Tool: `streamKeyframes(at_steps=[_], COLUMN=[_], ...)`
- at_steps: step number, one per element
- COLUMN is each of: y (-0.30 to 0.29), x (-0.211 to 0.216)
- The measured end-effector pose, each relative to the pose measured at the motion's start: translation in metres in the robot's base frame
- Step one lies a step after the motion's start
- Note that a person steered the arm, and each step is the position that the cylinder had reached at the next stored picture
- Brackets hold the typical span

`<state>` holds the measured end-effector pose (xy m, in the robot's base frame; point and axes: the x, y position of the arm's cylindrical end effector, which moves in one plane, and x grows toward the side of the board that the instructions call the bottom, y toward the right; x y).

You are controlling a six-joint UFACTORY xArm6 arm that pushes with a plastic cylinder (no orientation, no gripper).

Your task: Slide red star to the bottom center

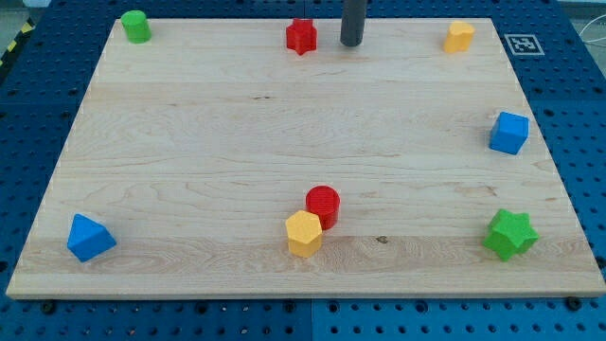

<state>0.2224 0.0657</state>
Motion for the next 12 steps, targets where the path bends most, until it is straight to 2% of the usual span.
streamKeyframes(at_steps=[1,3,5,7,9,11,12], y=[-0.018,-0.061,-0.061,-0.107,-0.099,-0.093,-0.075], x=[-0.030,-0.030,-0.028,-0.018,0.015,-0.028,-0.028])
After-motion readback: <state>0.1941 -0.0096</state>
